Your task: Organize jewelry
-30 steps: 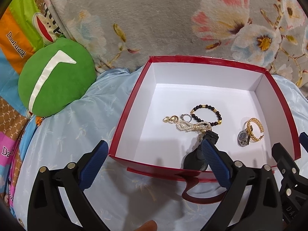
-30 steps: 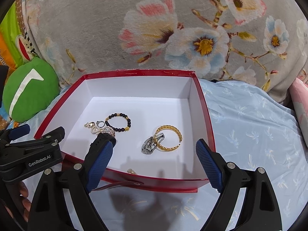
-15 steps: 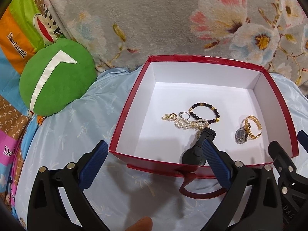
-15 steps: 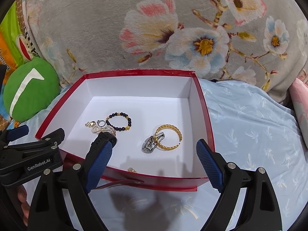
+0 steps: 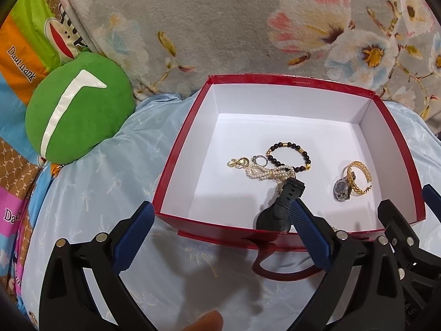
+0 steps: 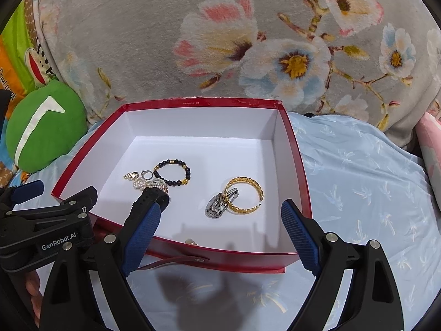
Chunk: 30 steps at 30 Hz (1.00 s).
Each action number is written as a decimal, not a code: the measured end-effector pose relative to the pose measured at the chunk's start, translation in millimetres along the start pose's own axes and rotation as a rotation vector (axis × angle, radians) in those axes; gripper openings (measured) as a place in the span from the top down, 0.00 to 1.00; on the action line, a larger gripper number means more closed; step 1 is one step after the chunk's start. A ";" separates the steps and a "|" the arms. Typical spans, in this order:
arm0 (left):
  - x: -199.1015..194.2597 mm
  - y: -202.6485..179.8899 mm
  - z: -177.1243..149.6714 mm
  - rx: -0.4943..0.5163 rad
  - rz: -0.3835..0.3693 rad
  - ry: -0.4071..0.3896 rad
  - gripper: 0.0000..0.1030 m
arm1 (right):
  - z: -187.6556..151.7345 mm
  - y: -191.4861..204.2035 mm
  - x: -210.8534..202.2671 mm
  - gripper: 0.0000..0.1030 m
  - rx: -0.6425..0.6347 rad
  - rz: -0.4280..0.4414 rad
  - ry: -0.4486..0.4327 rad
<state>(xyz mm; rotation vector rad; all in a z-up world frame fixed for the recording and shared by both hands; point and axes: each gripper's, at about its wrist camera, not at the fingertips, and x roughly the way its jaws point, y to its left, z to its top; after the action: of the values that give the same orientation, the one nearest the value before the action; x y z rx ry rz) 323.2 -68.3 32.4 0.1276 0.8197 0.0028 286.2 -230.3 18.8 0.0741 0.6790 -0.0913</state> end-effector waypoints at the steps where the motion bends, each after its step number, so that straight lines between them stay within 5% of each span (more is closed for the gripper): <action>1: 0.2 0.3 0.0 -0.001 0.001 0.002 0.07 | 0.0 0.0 0.0 0.16 0.000 0.000 0.000; 30: 5.2 1.2 -3.1 -0.006 0.000 0.030 0.07 | -0.4 1.3 0.6 0.16 0.001 0.001 0.000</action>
<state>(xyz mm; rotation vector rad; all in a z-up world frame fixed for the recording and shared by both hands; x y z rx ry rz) 324.5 -66.5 26.6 0.1223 0.8492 0.0067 286.6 -229.0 18.2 0.0752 0.6785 -0.0909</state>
